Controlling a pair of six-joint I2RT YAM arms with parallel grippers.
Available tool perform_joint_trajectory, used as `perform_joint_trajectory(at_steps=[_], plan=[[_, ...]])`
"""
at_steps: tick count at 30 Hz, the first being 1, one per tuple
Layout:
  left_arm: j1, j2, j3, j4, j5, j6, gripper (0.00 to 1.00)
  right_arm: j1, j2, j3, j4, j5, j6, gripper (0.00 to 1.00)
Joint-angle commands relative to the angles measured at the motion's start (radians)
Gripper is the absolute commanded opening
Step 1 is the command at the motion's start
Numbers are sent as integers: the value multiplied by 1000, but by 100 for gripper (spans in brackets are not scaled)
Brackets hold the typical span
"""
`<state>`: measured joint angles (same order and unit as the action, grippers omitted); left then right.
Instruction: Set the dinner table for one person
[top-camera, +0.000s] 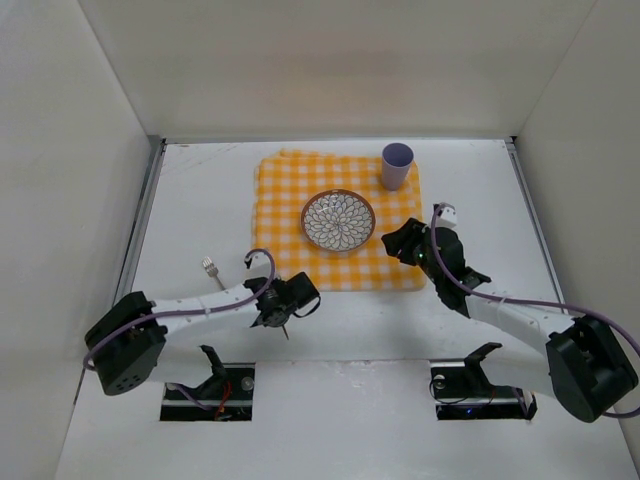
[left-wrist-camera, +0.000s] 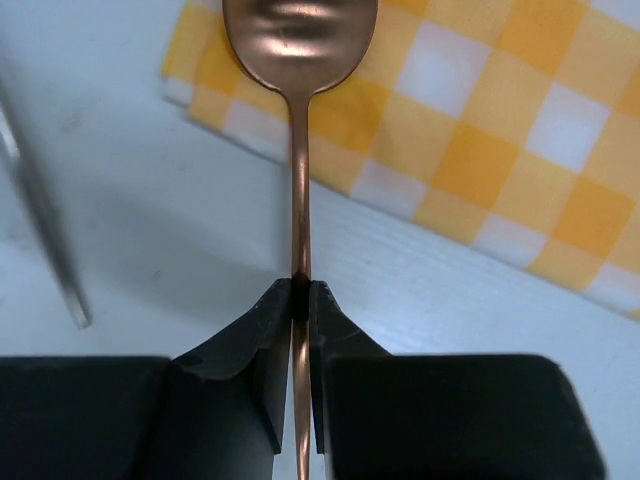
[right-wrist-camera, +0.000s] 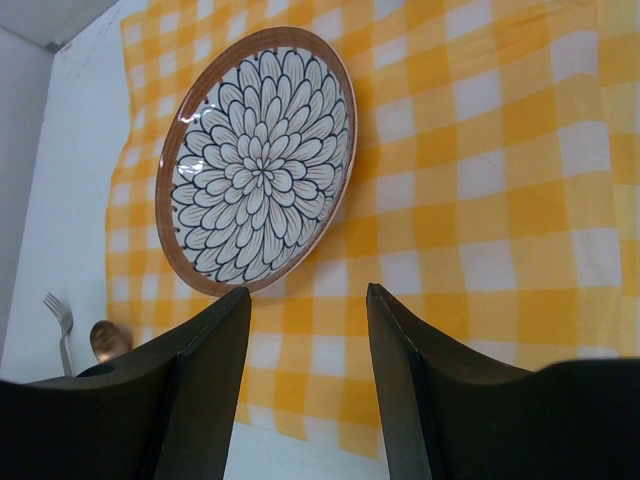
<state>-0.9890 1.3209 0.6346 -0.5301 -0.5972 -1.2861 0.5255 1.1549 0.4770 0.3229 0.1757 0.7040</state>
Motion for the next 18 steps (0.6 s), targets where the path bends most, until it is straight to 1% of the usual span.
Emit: perform_joint_trajectory(at_steps=[1, 4, 6, 8, 11, 14, 17, 18], plan=[[-27, -106, 68, -220, -81, 25, 0, 14, -14, 29, 47, 7, -6, 56], [-33, -115, 195, -274, -170, 121, 0, 8, -9, 28, 48, 5, -1, 56], [-41, -100, 256, -262, -200, 181, 0, 8, -20, 26, 45, 7, -1, 56], [-37, -75, 309, -216, -213, 244, 0, 1, -43, 18, 45, 18, -1, 57], [-20, -28, 365, -46, -188, 376, 0, -25, -87, -4, 45, 56, 8, 58], [-6, 52, 433, 178, -121, 513, 0, -58, -164, -37, 36, 102, 26, 60], [3, 177, 552, 313, -31, 605, 0, -115, -233, -67, 2, 175, 49, 62], [5, 217, 591, 337, -10, 626, 0, -135, -250, -75, -11, 186, 64, 63]])
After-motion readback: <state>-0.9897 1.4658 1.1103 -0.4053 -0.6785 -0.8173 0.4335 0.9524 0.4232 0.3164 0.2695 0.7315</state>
